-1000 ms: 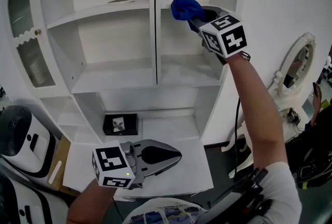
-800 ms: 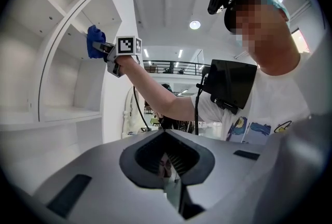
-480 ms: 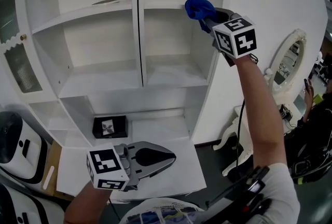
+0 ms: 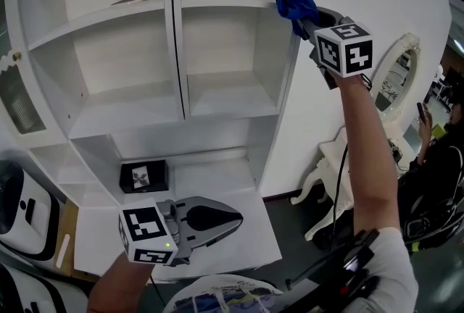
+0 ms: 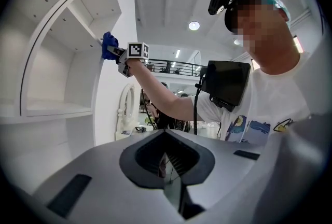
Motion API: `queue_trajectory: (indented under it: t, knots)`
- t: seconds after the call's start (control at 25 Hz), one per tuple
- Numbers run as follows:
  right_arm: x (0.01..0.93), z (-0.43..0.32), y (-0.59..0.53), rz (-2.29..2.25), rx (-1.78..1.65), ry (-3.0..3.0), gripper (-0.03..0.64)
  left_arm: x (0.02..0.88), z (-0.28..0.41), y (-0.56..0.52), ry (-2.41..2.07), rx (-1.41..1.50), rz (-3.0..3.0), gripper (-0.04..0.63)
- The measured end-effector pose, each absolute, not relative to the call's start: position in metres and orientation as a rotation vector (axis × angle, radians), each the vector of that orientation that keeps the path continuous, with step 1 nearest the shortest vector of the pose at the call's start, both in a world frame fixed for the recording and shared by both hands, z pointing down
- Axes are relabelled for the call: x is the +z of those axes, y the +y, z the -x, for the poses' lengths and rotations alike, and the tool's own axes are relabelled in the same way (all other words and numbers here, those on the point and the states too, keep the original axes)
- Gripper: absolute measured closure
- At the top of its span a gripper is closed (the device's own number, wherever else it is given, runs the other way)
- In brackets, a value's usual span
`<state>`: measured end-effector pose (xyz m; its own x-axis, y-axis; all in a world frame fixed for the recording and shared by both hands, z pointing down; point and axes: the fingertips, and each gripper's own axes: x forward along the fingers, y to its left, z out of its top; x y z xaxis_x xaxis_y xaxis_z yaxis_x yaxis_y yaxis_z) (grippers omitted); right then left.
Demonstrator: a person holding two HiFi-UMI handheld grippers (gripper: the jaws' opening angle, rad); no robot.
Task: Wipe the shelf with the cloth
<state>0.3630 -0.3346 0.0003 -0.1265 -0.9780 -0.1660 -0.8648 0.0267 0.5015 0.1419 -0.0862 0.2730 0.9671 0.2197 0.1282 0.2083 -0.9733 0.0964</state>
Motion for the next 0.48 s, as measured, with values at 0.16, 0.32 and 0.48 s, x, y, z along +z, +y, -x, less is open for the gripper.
queue_trajectory:
  t: [0.16, 0.32, 0.48]
  knots:
    - [0.005, -0.378, -0.333, -1.93, -0.714, -2.06, 0.554, 0.275, -0.148, -0.084, 0.353, 0.219, -3.031, 0.583]
    - [0.017, -0.381, -0.335, -1.917, -0.693, -2.064, 0.554, 0.276, -0.152, -0.083, 0.35, 0.223, -3.024, 0.583]
    - [0.025, -0.383, -0.336, -1.912, -0.675, -2.072, 0.554, 0.277, -0.154, -0.082, 0.343, 0.226, -3.023, 0.584]
